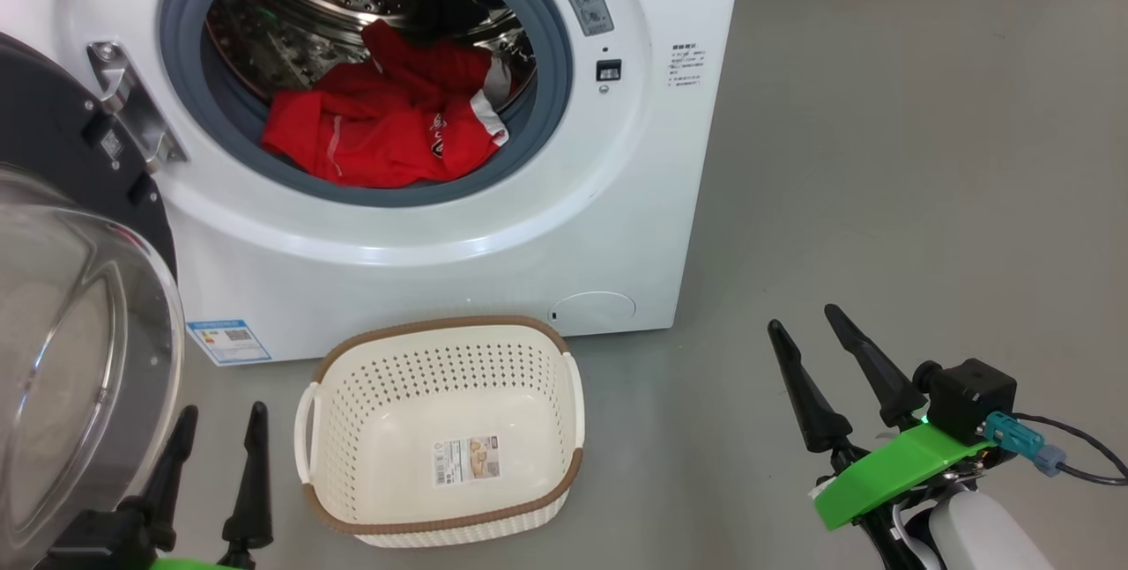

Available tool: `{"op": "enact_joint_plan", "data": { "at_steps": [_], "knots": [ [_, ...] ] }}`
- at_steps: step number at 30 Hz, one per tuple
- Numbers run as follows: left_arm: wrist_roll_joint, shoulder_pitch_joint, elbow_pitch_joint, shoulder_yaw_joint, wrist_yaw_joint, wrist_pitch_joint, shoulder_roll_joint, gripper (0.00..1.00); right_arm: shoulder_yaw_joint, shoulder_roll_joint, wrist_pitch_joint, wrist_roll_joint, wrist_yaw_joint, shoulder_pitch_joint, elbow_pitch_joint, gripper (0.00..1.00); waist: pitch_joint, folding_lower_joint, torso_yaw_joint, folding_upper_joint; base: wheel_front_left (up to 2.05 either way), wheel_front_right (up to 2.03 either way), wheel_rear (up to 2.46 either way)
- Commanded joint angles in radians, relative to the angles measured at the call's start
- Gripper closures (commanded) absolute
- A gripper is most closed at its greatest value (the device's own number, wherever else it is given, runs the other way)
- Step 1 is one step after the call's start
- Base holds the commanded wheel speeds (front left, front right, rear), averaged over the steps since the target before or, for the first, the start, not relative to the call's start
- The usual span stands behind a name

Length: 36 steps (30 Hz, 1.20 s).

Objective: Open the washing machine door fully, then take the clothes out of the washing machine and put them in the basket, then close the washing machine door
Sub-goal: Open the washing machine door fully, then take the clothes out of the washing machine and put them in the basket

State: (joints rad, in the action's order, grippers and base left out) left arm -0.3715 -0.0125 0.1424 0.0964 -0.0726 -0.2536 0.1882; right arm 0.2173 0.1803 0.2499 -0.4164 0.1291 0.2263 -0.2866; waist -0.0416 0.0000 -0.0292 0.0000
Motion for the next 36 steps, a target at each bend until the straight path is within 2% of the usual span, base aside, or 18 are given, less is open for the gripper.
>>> {"op": "enact_joint_plan", "data": {
  "at_steps": [1,28,36],
  "knots": [
    [0.010,-0.029,-0.016,-0.043,-0.010,-0.008,0.017,0.00,0.018,0.001,0.012,0.006,0.002,0.030,0.028,0.00,-0.001,0.0000,0.001,0.0000,0.00,0.00,0.00],
    [0.050,-0.048,0.005,-0.073,-0.048,-0.008,-0.010,0.00,0.011,-0.008,0.012,0.012,0.002,0.028,0.030,0.00,-0.016,0.0000,0.013,0.0000,0.00,0.00,0.00],
    [0.052,-0.054,0.011,-0.072,-0.052,-0.008,-0.009,0.00,0.011,-0.009,0.012,0.014,0.002,0.029,0.029,0.00,-0.016,0.0000,0.020,0.0000,0.64,-0.64,0.00]
  ]
}}
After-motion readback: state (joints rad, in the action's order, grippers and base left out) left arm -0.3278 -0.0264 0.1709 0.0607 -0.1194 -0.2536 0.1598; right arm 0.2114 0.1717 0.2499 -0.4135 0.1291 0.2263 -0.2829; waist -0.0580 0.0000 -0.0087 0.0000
